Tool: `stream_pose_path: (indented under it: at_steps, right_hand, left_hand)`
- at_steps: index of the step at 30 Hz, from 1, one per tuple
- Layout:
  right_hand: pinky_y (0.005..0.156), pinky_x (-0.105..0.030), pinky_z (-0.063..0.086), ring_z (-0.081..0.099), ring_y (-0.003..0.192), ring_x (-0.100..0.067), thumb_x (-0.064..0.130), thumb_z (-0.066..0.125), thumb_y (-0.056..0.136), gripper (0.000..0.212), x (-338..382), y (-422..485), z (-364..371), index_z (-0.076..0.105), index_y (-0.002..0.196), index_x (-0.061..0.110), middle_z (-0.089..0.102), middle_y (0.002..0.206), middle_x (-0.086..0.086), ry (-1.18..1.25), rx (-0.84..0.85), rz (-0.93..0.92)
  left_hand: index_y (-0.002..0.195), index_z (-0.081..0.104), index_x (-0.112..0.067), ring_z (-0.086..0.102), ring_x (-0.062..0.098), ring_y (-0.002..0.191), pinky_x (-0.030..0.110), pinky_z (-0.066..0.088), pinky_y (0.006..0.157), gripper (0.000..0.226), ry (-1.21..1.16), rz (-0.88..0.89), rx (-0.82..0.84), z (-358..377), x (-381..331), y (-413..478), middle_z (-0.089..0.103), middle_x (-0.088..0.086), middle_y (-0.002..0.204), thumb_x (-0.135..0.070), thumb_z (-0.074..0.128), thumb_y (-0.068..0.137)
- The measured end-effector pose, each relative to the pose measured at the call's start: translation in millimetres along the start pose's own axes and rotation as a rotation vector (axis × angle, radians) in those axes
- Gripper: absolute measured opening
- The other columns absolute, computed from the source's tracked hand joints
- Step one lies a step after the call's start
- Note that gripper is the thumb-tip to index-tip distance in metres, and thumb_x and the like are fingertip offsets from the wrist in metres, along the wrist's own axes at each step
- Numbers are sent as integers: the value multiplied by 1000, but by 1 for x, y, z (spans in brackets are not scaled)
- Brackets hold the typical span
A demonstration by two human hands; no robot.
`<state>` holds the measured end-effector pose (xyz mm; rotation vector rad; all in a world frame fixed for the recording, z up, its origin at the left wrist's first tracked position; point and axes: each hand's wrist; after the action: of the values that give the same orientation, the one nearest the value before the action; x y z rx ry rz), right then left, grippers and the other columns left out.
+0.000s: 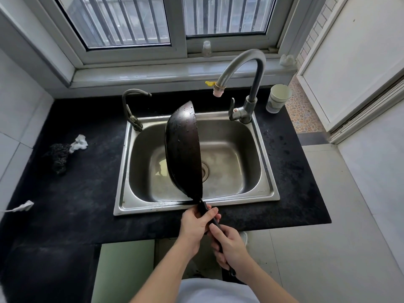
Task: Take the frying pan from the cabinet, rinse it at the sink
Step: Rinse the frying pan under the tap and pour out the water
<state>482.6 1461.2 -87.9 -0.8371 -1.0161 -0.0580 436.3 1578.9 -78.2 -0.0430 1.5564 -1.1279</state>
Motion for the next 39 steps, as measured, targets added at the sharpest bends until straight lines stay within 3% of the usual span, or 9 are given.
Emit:
stream_pose_path:
  at_steps: [7, 16, 19, 22, 27, 32, 39]
  right_hand:
    - [29, -18, 32, 37, 31, -11, 31, 54, 99, 31, -1, 3, 1, 55, 90, 1, 47, 53, -3, -8, -6, 18]
    - [29, -17, 32, 38, 32, -11, 29, 51, 100, 29, 1, 4, 2, 54, 90, 3, 48, 55, -5, 77, -13, 68]
    - [29, -18, 31, 37, 32, -11, 30, 51, 100, 29, 1, 5, 1, 54, 88, 3, 47, 55, -5, 91, -12, 74]
    - [29, -18, 30, 36, 32, -11, 31, 52, 100, 30, 1, 5, -1, 54, 88, 4, 47, 56, -6, 89, -6, 79]
    - [29, -18, 30, 35, 33, -12, 36, 55, 97, 33, 1, 5, -4, 54, 86, 5, 46, 57, -6, 96, 16, 85]
    - [29, -18, 29, 34, 33, -11, 44, 61, 86, 40, 2, 5, -5, 54, 84, 5, 46, 57, -6, 127, 44, 86]
    - [29, -19, 29, 34, 33, -12, 45, 57, 89, 40, 4, 3, -3, 53, 87, 5, 47, 56, -4, 56, 33, 50]
  left_hand:
    - [98, 65, -5, 73, 26, 85, 52, 55, 87, 13, 8, -24, -1, -3, 1, 5, 75, 6, 76, -9, 71, 87]
    - [98, 65, -5, 73, 24, 78, 32, 52, 57, 17, 76, -18, -24, 2, 0, 8, 76, 11, 79, -15, 73, 86]
    - [98, 65, -6, 72, 24, 78, 29, 50, 54, 17, 81, -23, -34, 4, -1, 8, 76, 12, 81, -15, 73, 86]
    - [97, 65, -6, 73, 26, 80, 29, 51, 55, 16, 82, -20, -42, 4, -1, 9, 76, 13, 82, -15, 74, 86]
    - [96, 66, -5, 74, 27, 85, 38, 58, 72, 15, 78, -13, -52, 5, 1, 9, 76, 10, 79, -13, 74, 86]
    - [97, 64, -4, 73, 24, 78, 35, 56, 64, 16, 63, -9, -62, 7, -1, 7, 75, 12, 78, -12, 73, 86]
    - [99, 66, -6, 74, 26, 86, 38, 56, 69, 16, 40, -20, -48, 3, 1, 5, 77, 12, 83, -13, 73, 86]
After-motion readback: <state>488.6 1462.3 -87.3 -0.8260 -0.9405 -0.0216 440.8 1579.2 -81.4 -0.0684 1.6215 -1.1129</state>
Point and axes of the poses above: each hand's wrist, its own y-axis towards the middle knuckle, its own z-axis out of the palm, x = y × z
